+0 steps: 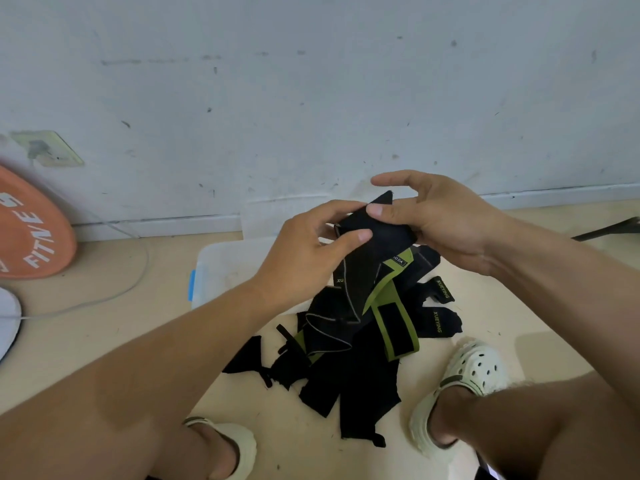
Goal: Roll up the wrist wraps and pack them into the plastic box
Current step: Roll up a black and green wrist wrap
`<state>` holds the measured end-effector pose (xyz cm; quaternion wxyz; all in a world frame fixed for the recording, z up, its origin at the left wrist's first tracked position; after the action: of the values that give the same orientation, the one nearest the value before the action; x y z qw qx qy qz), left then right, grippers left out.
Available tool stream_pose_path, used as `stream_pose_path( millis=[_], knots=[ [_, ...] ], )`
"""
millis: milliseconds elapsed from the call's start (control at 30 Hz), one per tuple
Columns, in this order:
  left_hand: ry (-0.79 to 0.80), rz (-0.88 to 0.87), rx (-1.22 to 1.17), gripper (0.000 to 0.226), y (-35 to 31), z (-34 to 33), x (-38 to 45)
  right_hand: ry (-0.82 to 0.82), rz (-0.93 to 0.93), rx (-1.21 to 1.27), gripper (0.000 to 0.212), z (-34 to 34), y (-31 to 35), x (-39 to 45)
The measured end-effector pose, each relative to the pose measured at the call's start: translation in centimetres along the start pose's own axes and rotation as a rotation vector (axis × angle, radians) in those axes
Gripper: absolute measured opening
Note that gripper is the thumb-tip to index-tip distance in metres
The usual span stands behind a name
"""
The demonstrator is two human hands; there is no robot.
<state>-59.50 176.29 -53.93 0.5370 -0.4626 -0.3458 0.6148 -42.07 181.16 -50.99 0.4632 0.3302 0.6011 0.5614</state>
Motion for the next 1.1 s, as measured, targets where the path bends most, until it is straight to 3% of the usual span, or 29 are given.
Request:
stream_pose_path(
  millis=[67, 300, 467, 633, 800, 967, 1100],
  knots=[
    [0.003, -0.006, -0.034, 0.027, 0.2, 0.0, 0.2, 0.043, 0.026, -0.031, 0.031, 0.0, 0.1, -0.1],
    [-0.009, 0.013, -0.057, 0.010, 0.0, 0.3, 0.5, 0.139, 0.130, -0.254, 0.042, 0.3, 0.7, -0.5],
    [-0.016, 0.002, 0.025, 0.031, -0.1, 0.3, 0.2, 0.189, 0.121, -0.261, 0.038, -0.1, 1.0, -0.8],
    [0.009, 0.035, -0.012, 0.019, 0.3, 0.4, 0.3, 0.083, 0.145, -0.205, 0.038, 0.1, 1.4, -0.6],
    [0.029, 0.044, -0.005, 0.021, 0.5, 0.3, 0.5, 0.038, 0.129, -0.206, 0.011, 0.0, 1.2, -0.6],
    [0.031, 0.050, 0.025, 0.020, 1.1, 0.3, 0.9, 0.116, 0.093, -0.268, 0.013, 0.0, 1.2, -0.9],
    [0.073, 0.070, 0.008, 0.022, 0.9, 0.0, 0.7, 0.056, 0.131, -0.314, 0.019, 0.0, 0.8, -0.8]
  ],
)
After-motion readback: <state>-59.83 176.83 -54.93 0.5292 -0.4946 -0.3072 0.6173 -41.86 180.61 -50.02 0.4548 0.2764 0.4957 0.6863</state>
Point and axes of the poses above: each hand's wrist, its own x-axis towards the middle knuckle, its own z-axis out of the back of the hand, y = z × x, the point moved 4 cm from there along x, towards the middle knuckle, and after that the axes turned 12 degrees about z, right-handed, at the moved point
